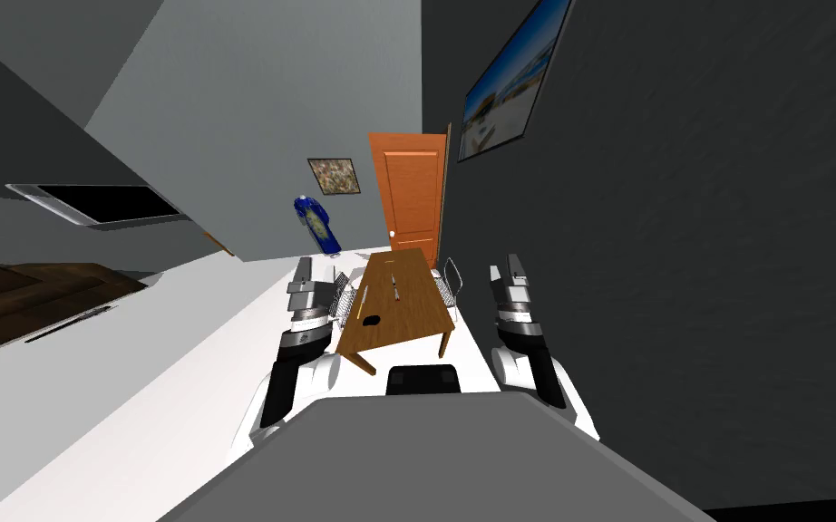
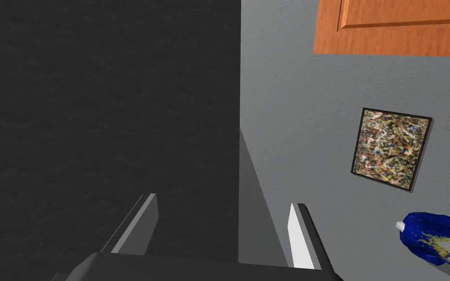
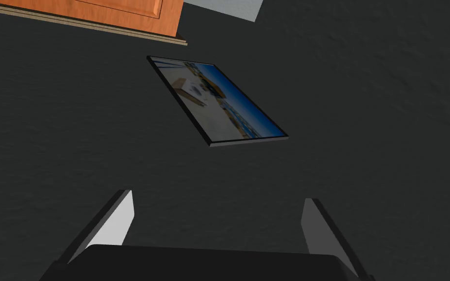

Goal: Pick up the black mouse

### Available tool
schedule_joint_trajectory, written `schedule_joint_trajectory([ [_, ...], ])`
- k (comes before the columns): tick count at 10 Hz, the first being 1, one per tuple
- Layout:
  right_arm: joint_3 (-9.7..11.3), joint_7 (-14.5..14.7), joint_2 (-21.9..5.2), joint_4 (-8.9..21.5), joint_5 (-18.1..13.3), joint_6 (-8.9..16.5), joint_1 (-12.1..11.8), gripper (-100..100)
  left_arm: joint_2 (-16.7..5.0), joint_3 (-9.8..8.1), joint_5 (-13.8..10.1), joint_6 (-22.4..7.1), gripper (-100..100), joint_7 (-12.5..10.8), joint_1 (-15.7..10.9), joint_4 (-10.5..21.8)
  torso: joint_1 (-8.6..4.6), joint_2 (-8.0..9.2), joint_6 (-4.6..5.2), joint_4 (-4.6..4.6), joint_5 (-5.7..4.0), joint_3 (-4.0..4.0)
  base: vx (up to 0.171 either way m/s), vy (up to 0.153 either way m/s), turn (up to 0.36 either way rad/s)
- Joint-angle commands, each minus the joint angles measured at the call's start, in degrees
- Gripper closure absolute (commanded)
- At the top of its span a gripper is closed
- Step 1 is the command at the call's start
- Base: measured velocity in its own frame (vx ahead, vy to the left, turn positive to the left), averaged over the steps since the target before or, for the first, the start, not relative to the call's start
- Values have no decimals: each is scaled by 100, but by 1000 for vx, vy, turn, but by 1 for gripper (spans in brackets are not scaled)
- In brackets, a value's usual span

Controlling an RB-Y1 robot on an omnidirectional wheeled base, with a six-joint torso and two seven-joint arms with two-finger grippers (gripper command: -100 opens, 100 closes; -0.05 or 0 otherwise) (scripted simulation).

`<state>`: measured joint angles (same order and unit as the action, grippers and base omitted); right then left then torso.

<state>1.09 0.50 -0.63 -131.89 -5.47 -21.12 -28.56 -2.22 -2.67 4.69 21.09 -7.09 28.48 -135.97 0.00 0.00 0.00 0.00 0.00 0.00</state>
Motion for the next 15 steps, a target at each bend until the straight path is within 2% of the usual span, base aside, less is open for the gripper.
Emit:
schedule_joint_trajectory([
  [1,0,0,0,0,0,0,0,0,-224,-10,9,-134,-100,19,-70,131,0,0,0,0,0,0,-30,5,-94],
  [4,0,0,0,0,0,0,1,0,-480,-24,42,-434,-100,72,-218,424,13,21,1,4,3,12,-68,27,-106],
  [8,0,0,0,0,0,0,1,0,-736,-31,136,-990,-100,199,-482,968,17,34,1,8,4,20,-95,37,-125],
  [9,0,0,0,0,0,0,2,0,-736,-31,136,-993,-100,199,-482,968,17,40,1,9,4,23,-78,27,-66],
  [11,0,0,0,0,0,0,1,0,-831,-29,194,-1308,-100,277,-631,1288,16,25,1,6,4,15,-72,31,-138],
  [12,0,0,0,0,0,0,1,0,-831,-29,194,-1318,-100,277,-631,1288,15,28,1,6,4,16,-76,23,-54],
  [15,0,0,0,0,0,0,1,0,-941,-32,264,-1822,-100,386,-891,1799,19,36,1,8,4,21,-105,38,-151],
])
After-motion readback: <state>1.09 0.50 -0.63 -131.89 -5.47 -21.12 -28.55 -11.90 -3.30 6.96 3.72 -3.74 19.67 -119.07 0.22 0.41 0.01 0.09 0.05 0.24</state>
